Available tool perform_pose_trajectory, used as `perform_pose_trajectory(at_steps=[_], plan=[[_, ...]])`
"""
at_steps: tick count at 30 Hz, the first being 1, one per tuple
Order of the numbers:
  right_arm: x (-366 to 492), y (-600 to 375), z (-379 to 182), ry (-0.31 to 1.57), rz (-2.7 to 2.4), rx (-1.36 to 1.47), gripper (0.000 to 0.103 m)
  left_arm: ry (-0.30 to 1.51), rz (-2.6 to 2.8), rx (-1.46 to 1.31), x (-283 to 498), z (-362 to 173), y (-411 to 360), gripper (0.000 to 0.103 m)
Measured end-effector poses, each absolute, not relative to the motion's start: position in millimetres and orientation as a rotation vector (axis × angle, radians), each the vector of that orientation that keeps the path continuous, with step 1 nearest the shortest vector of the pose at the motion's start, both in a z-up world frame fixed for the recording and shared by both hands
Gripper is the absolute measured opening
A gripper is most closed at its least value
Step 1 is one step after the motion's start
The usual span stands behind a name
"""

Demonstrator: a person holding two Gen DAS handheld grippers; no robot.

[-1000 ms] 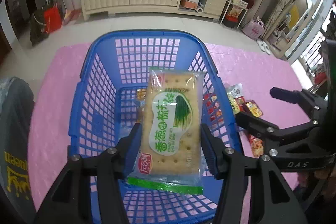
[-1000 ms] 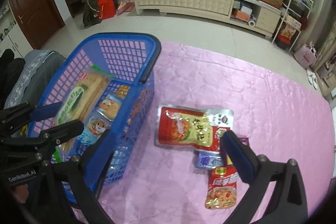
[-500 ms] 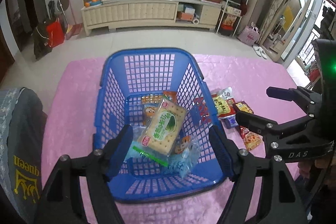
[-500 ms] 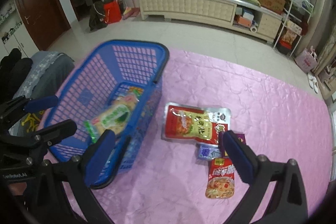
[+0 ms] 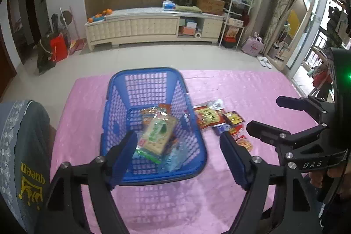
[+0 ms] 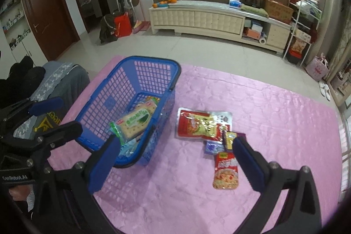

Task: Organize snacks
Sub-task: 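Move both open grippers back over the remaining snack pile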

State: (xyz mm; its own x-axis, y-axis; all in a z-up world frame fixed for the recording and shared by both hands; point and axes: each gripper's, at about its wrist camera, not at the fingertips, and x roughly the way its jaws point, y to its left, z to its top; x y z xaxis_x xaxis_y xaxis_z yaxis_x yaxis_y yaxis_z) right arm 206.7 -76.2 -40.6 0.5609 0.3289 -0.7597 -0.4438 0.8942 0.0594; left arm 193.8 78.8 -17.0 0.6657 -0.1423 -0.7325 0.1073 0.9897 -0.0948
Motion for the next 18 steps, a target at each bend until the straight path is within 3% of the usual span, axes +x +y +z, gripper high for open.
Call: perform_pose_trajectory(at_steps=[8, 18], plan=[[198.4, -121.6, -33.6, 0.845, 0.406, -0.134, 0.103, 0.842, -0.187, -0.017, 202.0, -21.0, 30.6, 0.078], [205.1, -178.2, -64.2, 0.900, 0.337, -0.107, 0.103, 0.918, -0.231, 0.014, 217.4, -52.1, -24.0, 0.078]])
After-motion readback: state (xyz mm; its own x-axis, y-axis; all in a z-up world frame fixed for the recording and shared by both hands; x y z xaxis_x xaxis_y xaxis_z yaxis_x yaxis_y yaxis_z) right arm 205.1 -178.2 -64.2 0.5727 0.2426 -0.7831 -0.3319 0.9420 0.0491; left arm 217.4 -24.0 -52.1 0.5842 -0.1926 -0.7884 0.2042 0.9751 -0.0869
